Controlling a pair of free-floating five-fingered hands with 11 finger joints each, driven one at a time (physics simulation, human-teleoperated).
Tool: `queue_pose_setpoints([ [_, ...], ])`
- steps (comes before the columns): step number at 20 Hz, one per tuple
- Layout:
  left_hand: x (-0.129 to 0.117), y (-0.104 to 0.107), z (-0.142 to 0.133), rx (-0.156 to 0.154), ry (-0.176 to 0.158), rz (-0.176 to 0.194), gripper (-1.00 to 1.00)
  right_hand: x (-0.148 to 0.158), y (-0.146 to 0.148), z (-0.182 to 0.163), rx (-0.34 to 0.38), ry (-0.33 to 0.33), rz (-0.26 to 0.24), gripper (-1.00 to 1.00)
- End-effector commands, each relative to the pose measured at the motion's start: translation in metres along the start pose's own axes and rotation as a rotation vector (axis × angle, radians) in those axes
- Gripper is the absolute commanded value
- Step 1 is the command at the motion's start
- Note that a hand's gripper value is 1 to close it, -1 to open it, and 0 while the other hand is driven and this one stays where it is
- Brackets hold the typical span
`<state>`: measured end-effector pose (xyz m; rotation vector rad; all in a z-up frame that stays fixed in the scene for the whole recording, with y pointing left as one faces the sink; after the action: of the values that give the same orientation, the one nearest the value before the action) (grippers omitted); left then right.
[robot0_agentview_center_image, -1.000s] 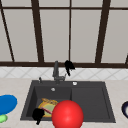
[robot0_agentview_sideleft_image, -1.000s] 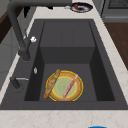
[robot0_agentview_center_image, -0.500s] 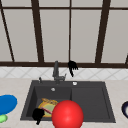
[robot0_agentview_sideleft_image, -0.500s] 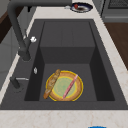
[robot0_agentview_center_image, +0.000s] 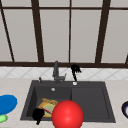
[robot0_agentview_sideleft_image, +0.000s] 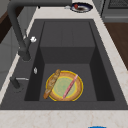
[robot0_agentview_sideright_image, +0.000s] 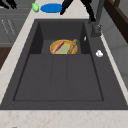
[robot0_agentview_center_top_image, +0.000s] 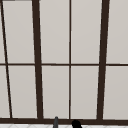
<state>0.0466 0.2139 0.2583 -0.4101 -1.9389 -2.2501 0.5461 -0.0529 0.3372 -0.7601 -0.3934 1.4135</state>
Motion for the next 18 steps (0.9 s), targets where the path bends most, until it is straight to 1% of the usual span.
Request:
queue_pose_setpoints([
  [1, 0.000, 0.000, 0.000, 0.000, 0.000, 0.000, 0.00, -0.009, 0.023, 0.019, -0.010, -0.051, -0.051, -1.00],
  [4, 0.000, 0.000, 0.000, 0.000, 0.000, 0.000, 0.00, -0.013, 0.044, 0.031, -0.015, -0.065, -0.065, -1.00],
  [9, 0.000, 0.000, 0.000, 0.000, 0.000, 0.000, 0.00, -0.018, 0.086, 0.044, -0.042, -0.084, -0.087, -1.00],
  [13, 0.000, 0.000, 0.000, 0.000, 0.000, 0.000, 0.00, -0.017, 0.113, 0.056, -0.028, -0.115, -0.101, -1.00],
  [14, 0.000, 0.000, 0.000, 0.000, 0.000, 0.000, 0.00, -0.014, 0.117, 0.057, -0.009, -0.113, -0.094, -1.00],
  [17, 0.000, 0.000, 0.000, 0.000, 0.000, 0.000, 0.00, -0.004, 0.131, 0.062, 0.000, -0.101, -0.072, -1.00],
  [18, 0.000, 0.000, 0.000, 0.000, 0.000, 0.000, 0.00, 0.001, 0.137, 0.063, 0.000, -0.105, -0.058, -1.00],
])
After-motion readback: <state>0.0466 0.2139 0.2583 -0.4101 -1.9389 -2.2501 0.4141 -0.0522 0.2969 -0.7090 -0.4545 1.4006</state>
